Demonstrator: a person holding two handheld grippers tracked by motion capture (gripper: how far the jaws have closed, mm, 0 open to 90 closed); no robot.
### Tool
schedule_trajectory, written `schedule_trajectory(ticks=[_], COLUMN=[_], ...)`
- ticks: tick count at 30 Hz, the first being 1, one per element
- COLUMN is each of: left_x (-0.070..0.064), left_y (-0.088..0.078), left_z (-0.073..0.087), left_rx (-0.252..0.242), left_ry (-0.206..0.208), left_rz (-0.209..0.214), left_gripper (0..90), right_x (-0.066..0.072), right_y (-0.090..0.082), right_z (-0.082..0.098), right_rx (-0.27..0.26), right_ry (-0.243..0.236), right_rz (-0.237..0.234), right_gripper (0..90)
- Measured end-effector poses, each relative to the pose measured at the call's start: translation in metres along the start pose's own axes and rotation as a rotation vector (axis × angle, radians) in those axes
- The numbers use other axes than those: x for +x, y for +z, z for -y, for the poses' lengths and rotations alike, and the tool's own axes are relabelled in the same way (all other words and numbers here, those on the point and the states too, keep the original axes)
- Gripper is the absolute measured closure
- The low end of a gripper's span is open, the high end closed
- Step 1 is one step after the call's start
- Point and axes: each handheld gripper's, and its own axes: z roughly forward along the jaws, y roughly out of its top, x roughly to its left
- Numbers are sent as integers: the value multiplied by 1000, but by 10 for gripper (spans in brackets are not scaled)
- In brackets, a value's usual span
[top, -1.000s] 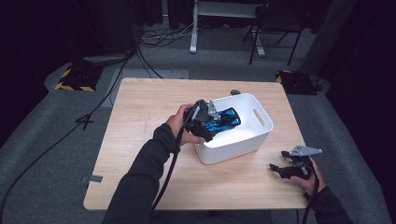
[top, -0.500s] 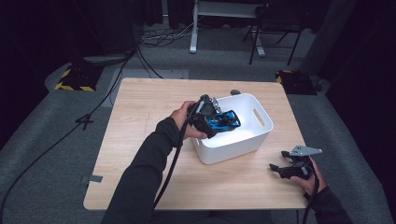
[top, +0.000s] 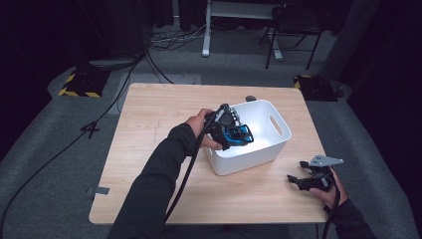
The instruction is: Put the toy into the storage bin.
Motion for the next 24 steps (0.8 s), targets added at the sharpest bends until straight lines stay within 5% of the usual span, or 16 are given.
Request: schedule_trajectory(ticks=[8, 24], left_x=[-3, -7], left_y=[2, 9], left_z=[-5, -1], left_rx=[74, 136], left_ry=[34, 59], left_rz=[18, 90], left_gripper=[258, 258], right_x=[0, 0], right_y=[0, 0], right_z=[0, 0], right_rx=[0, 0], right_ry=[-1, -3], right_rz=[0, 0], right_gripper=[155, 156])
